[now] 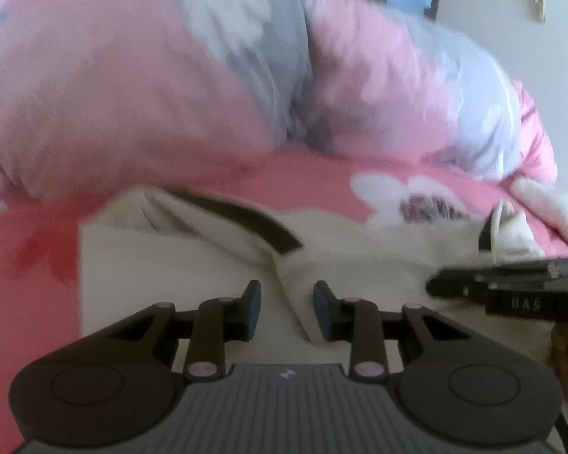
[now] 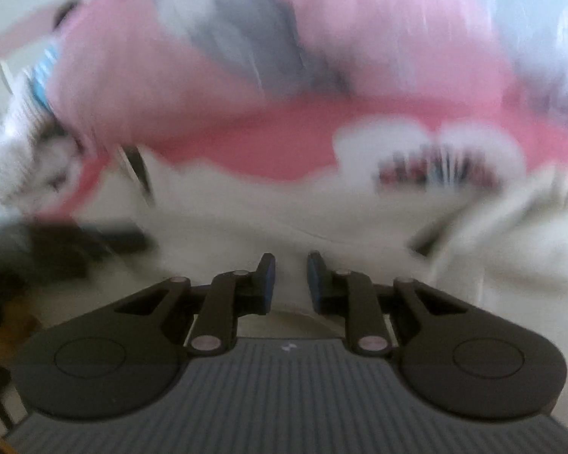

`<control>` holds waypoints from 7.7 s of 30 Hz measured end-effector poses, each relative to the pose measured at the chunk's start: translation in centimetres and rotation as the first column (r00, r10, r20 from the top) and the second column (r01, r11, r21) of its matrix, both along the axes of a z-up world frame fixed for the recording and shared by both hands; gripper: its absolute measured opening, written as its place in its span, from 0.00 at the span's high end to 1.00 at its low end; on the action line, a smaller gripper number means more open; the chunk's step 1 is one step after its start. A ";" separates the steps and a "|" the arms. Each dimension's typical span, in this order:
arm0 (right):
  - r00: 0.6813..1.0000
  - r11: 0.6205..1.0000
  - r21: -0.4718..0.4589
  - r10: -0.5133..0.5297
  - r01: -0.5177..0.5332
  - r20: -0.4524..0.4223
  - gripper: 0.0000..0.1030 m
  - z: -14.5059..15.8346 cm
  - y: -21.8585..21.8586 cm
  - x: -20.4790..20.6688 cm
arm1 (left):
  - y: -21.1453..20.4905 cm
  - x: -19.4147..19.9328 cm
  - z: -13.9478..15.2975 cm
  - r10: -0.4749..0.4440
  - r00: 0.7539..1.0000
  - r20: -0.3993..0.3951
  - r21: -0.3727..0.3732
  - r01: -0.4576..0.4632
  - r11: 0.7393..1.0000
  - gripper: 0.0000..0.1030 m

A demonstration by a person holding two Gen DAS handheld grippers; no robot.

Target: Fold clothes

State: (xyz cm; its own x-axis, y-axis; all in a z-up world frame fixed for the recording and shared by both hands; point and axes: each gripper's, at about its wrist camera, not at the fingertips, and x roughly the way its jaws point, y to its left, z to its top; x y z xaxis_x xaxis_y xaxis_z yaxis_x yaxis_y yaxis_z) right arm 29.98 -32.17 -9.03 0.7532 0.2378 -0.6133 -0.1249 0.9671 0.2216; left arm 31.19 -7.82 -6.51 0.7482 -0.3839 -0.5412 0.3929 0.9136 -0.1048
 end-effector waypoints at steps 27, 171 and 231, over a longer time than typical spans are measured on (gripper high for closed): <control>0.877 0.892 0.100 0.452 -0.442 -0.159 0.89 2.8 10.4 15.0 | 0.9 1.5 -3.6 -0.078 0.986 -0.148 -0.297 0.031 0.954 0.88; 0.996 0.985 -0.169 -0.021 0.036 0.091 0.90 6.3 -4.4 0.9 | 2.8 1.3 -3.1 -0.168 0.977 -0.130 -0.378 0.107 0.920 0.57; 0.953 0.936 0.275 -0.266 0.220 0.145 0.85 10.9 -6.6 -28.7 | 6.9 -19.5 10.0 0.044 0.996 -0.083 -0.040 -0.047 0.998 0.50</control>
